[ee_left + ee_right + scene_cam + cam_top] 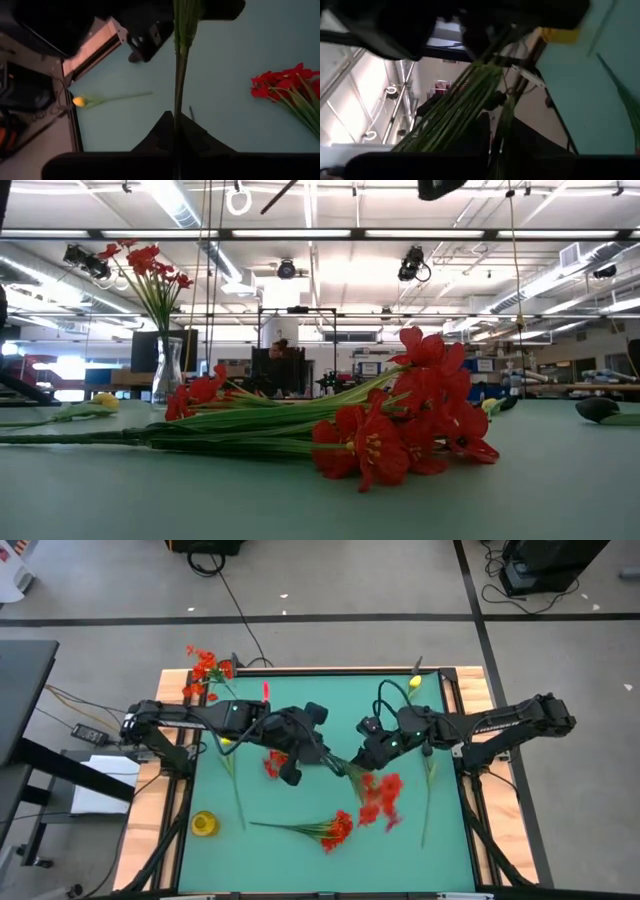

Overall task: Sort flowers into vase by color
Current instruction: Put the bottom right red flowers into the transparent vase

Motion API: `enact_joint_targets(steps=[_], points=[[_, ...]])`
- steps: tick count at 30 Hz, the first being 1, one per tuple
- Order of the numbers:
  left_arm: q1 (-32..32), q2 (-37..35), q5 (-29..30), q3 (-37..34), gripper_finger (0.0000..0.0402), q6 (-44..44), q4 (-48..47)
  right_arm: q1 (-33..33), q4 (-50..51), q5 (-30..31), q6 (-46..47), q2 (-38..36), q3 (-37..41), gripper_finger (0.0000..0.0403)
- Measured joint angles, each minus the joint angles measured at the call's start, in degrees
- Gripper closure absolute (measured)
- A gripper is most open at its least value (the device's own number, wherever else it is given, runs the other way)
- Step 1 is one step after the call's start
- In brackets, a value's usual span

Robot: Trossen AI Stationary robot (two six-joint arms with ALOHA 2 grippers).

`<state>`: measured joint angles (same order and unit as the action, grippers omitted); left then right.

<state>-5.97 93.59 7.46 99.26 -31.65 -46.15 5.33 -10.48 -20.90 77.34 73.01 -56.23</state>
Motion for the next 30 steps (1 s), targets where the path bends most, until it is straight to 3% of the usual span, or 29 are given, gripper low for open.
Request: enact_joint_targets(steps=[9,15,23,26,30], points=[[6.32,-6.95,-6.22,-0.02,0.0398,4.81,-4.06,-1.58,-0.84,2.68,-28.07,-0.66,-0.04,0.0244],[15.83,-12.46,-13.33,-0.02,0.0398,5.32,-5.51,-1.98,-1.90,20.00,-48.69,-0.55,-0.04,0.0207],[30.01,-17.01,-20.84,-0.02,0.0398,7.09,-7.46,-4.04,-22.16,39.56,-68.33,-0.64,-0.04,0.0197],[35.36,-18.03,-24.35,-1.28,0.0398,8.30,-7.48,-4.73,-30.01,44.81,-75.06,-1.02,-0.07,0.0196],[41.22,-20.19,-29.50,-6.87,0.0398,12.45,-1.97,-5.93,-30.66,48.31,-76.31,-1.22,-0.06,0.0196]])
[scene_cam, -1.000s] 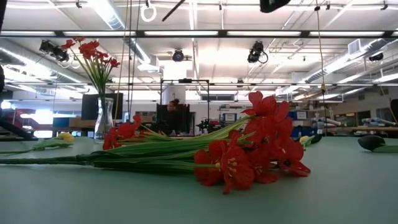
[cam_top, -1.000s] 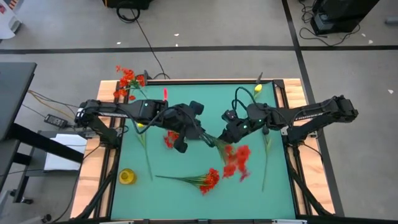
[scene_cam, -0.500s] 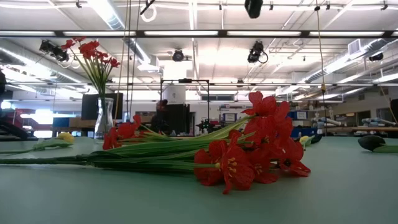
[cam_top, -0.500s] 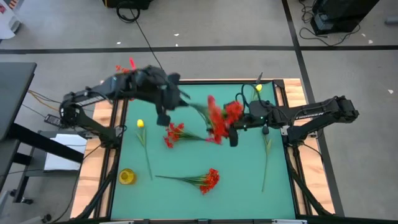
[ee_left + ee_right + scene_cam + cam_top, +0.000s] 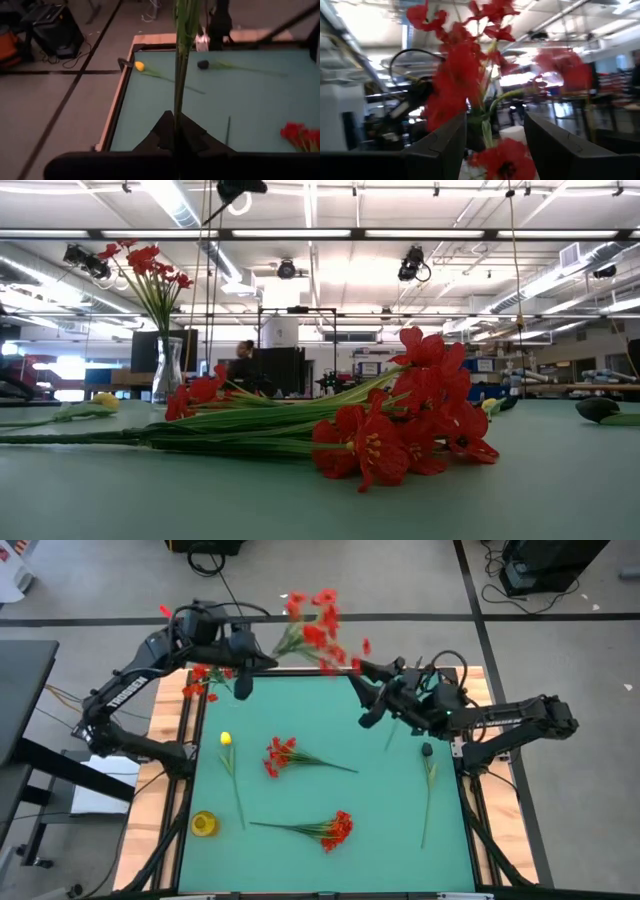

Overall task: Sort flowers into vase by color
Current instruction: Put the bottom right red flowers into the transparent vase

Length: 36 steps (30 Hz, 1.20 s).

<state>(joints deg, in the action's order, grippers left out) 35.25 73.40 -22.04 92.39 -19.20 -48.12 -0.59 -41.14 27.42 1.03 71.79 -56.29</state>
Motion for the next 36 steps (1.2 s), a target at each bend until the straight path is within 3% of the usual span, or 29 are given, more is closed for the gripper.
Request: enact_joint_targets(steps=[3,8,14,19,24,29,36], points=[[2.34,-1.77,-3.00,-6.62,0.0398,4.95,8.59,-1.46,4.14,-0.48,5.93,-0.02,0.02,0.0196],[2.85,-4.70,-4.07,-18.10,0.0398,16.17,27.45,-5.54,21.30,-3.30,14.71,0.11,0.06,0.0197],[1.28,-4.91,-3.86,-25.58,0.0398,27.12,42.27,-12.24,30.04,-17.75,15.35,0.22,0.06,0.0197],[-1.88,-4.80,0.42,-26.55,0.0398,26.47,43.69,-18.28,28.10,-27.61,14.87,0.31,0.06,0.0197],[-6.92,-3.29,3.91,-26.50,0.0398,20.23,43.34,-22.74,22.78,-37.37,13.00,1.75,-0.05,0.0197],[-10.42,1.26,5.50,-26.53,0.0396,19.99,45.10,-24.03,21.85,-47.23,11.65,9.10,-4.94,0.0197],[-11.68,3.64,10.24,-26.61,0.0394,22.09,46.67,-23.98,21.47,-53.00,9.51,16.26,-13.82,0.0197]])
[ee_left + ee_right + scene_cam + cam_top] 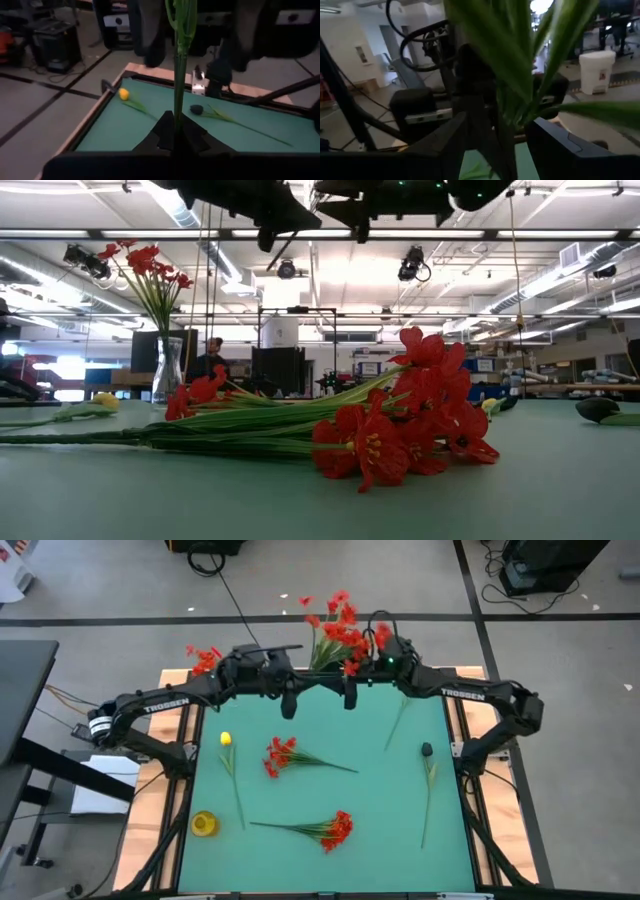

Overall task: Sort flowers into vase by color
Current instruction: Put the bottom right red flowers into the transparent vase

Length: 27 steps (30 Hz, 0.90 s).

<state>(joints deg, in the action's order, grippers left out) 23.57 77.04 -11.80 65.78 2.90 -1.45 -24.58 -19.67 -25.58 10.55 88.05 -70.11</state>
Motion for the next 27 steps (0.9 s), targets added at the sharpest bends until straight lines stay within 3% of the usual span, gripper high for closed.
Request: enact_joint_targets(steps=[5,7,11,13,18,22,27], points=[[0.06,-0.20,0.71,0.02,0.0393,0.72,-0.55,-0.35,0.07,-0.30,-0.21,2.32,-3.68,0.0220],[0.04,-0.35,0.71,0.05,0.0392,0.79,-1.06,-0.45,-0.04,-0.99,-0.56,3.40,-5.01,0.0257],[0.00,-0.31,1.65,0.07,0.0386,1.35,-3.17,-0.52,0.44,-4.11,-2.53,5.76,-6.96,0.0376],[-0.02,-0.63,3.17,0.21,0.0371,3.28,-4.35,-0.24,0.64,-3.39,-3.25,6.60,-7.76,0.0386],[0.37,-3.98,4.47,9.64,0.0302,6.37,-29.62,0.97,5.55,-0.27,-7.84,9.43,-11.21,0.0391],[0.32,-4.85,10.29,19.68,0.0245,3.66,-50.12,1.57,11.35,2.30,-13.03,14.00,-16.56,0.0391],[0.83,-5.57,19.99,28.66,0.0208,6.96,-62.90,1.64,14.25,4.73,-13.56,21.60,-24.91,0.0391]])
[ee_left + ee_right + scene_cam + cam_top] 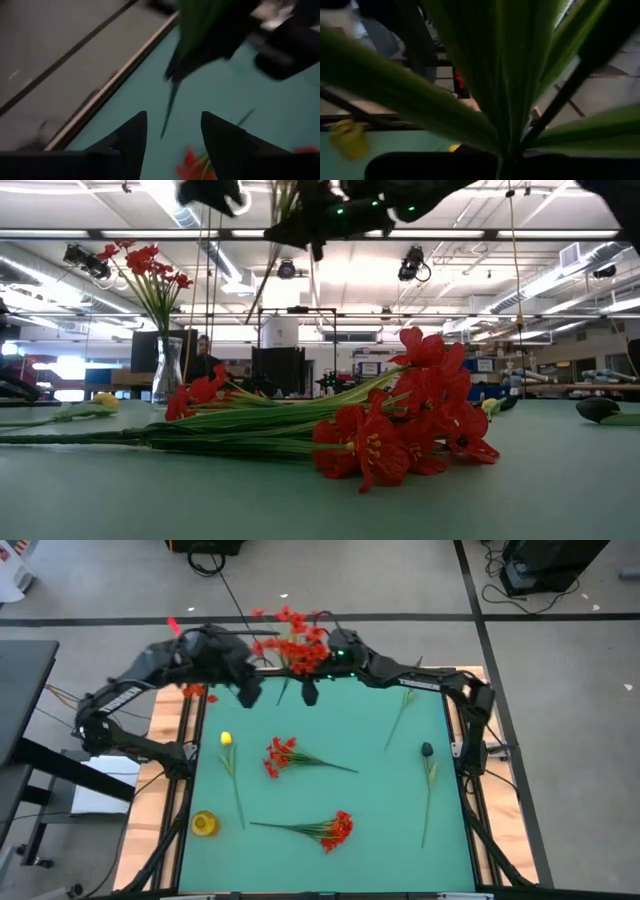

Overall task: Sort flowers into vase by color
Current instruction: Put the bottom right red flowers into the transparent vase

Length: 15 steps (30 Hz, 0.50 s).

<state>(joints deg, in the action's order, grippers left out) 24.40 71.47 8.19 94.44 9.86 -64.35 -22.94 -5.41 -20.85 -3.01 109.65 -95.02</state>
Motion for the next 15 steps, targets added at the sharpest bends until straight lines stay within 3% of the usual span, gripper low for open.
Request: enact_joint_targets(steps=[6,15], points=[[0.17,-2.46,8.65,7.99,0.0213,6.82,-8.38,-0.11,0.97,2.36,0.22,9.23,-10.07,0.0392],[0.17,-7.48,9.08,8.41,0.0219,10.39,-10.29,-0.11,-0.42,1.73,2.91,20.82,-24.09,0.0392]])
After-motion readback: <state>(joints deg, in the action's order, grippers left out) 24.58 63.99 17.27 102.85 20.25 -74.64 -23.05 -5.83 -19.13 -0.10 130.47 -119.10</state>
